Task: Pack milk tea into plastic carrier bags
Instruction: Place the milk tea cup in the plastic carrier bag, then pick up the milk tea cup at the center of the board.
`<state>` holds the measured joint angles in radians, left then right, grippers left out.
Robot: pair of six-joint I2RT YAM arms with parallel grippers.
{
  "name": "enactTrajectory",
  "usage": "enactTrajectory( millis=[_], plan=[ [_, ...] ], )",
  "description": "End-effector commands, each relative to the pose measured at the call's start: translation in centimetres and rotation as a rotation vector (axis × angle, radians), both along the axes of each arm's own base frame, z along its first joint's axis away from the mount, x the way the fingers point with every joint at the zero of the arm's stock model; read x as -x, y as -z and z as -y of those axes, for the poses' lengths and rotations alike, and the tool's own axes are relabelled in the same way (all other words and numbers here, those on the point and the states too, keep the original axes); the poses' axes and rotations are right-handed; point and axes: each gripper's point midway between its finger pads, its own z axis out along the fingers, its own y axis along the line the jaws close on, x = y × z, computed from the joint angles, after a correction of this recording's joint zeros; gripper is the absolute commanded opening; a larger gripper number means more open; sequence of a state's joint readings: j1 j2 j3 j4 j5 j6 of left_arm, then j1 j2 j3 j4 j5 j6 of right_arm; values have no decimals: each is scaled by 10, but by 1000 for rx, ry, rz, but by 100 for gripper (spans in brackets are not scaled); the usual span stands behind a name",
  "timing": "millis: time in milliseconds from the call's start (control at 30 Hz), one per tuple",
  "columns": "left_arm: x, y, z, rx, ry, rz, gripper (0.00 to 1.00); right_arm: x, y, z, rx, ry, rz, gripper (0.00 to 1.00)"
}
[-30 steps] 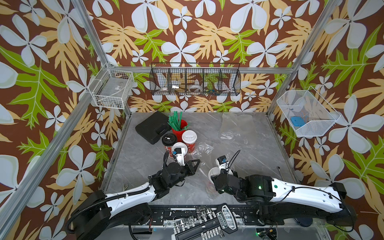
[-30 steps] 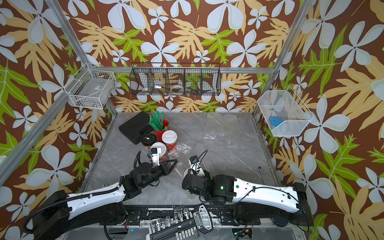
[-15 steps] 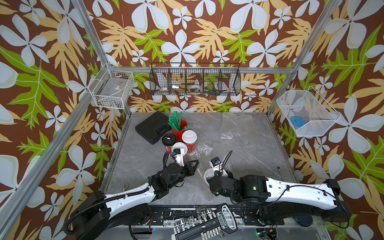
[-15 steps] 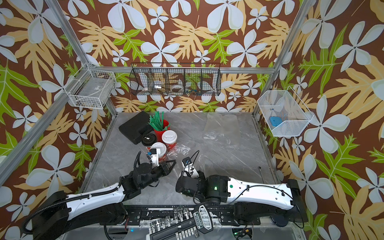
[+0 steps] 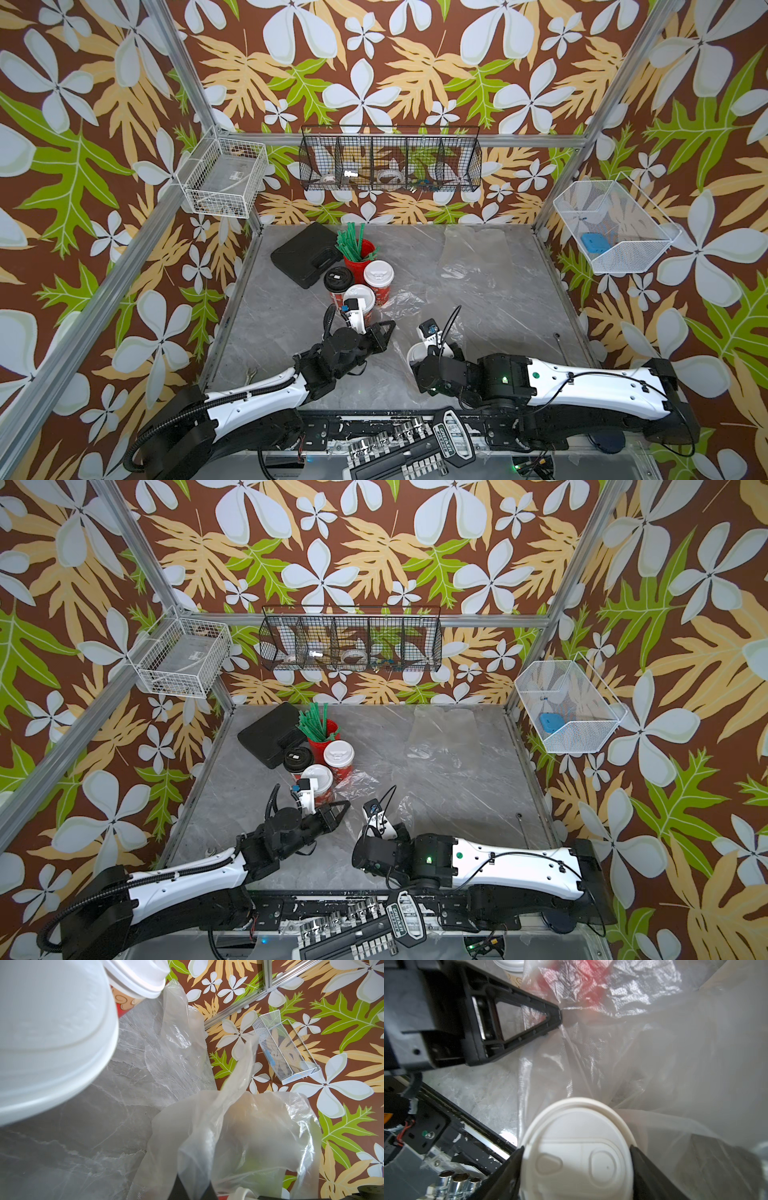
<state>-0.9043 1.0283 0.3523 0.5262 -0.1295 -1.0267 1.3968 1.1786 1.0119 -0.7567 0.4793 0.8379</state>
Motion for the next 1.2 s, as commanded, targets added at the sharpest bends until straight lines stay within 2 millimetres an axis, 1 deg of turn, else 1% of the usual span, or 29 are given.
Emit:
enactTrajectory(
  millis=[0,200,300,400,500,567,633,700,800,900,967,1033,1100,1167],
  plan=[
    [0,-1,-1,4,-7,1,0,1,-3,4,12,2,-2,88],
    [0,-1,-1,2,-3,2,0,-4,-28,7,-33,14,41,96],
    [0,-1,0,3,0,2,0,-7,-43,10,-58,23,72,98],
    [0,-2,0,8,2,1,0,-13,-64,13,-85,28,124,100],
    [1,-5,1,16,8,1,0,-24,-93,17,-104,42,210,100],
    [2,-6,2,21,13,3,0,-38,-112,21,-121,68,242,100],
    [2,-7,2,24,14,2,0,-51,-125,21,-148,69,257,100],
    [3,-8,2,31,14,3,0,-67,-134,20,-173,64,252,100],
    [4,-9,1,44,16,5,0,-95,-138,17,-163,65,226,100],
    [5,-10,0,48,16,7,0,-118,-138,3,-72,30,222,100],
    [6,-9,-1,46,17,6,0,-132,-133,-11,-45,-11,179,100],
    [6,-8,-1,43,17,3,0,-142,-124,-29,-74,-68,110,100],
    [7,-7,-2,36,16,-2,0,-154,-118,-39,-79,-91,82,100],
    [7,-4,-3,24,15,-8,0,-163,-114,-47,-48,-104,79,99]
  ],
)
